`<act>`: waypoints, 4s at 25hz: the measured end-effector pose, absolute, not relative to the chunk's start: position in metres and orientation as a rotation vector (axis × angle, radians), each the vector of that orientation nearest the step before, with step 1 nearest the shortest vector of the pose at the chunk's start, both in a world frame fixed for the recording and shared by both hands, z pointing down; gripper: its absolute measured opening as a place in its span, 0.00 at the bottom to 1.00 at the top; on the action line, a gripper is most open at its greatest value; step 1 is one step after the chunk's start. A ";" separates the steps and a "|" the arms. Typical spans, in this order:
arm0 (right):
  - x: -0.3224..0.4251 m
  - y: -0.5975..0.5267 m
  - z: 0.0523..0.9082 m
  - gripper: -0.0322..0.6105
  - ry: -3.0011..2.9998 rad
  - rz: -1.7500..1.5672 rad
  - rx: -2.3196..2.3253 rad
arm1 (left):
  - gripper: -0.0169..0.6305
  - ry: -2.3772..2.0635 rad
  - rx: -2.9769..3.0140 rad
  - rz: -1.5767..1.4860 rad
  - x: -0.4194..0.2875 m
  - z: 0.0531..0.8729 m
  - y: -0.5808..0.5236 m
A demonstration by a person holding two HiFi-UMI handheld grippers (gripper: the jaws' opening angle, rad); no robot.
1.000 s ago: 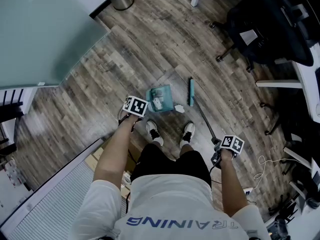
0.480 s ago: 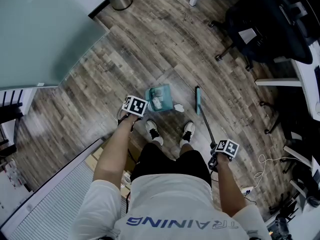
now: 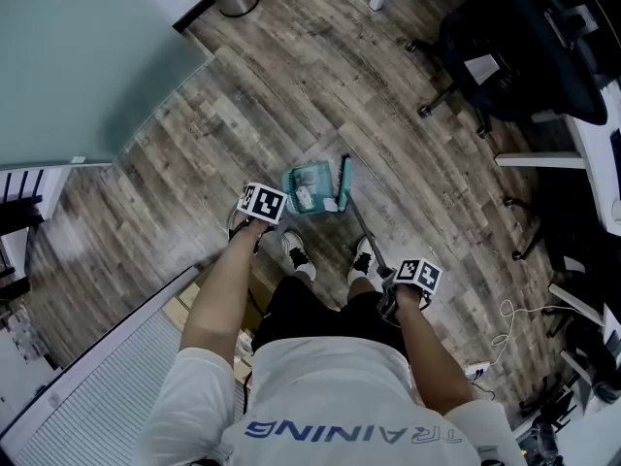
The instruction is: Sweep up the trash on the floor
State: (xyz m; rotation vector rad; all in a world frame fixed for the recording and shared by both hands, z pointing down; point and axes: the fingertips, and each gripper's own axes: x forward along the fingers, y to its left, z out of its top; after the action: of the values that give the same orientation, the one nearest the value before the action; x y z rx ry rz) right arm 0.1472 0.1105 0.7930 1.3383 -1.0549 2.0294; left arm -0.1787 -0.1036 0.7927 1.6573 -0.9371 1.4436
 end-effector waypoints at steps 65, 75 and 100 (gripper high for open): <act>0.207 0.099 0.737 0.22 -1.325 1.838 1.424 | 0.64 -1.187 2.004 1.129 -0.157 0.679 -0.117; 0.210 0.047 0.709 0.22 -1.483 1.722 1.371 | 0.47 -1.577 2.148 0.624 -0.165 0.514 -0.103; 0.159 -0.038 0.593 0.22 -1.769 1.124 1.365 | 0.03 -1.867 2.337 0.043 -0.130 0.327 -0.063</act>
State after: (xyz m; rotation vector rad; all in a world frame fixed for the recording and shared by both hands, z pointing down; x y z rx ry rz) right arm 0.1586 -0.0378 0.5928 1.3646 -1.7687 1.1242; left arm -0.1303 -0.0634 0.3265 2.3366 -1.8667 0.0428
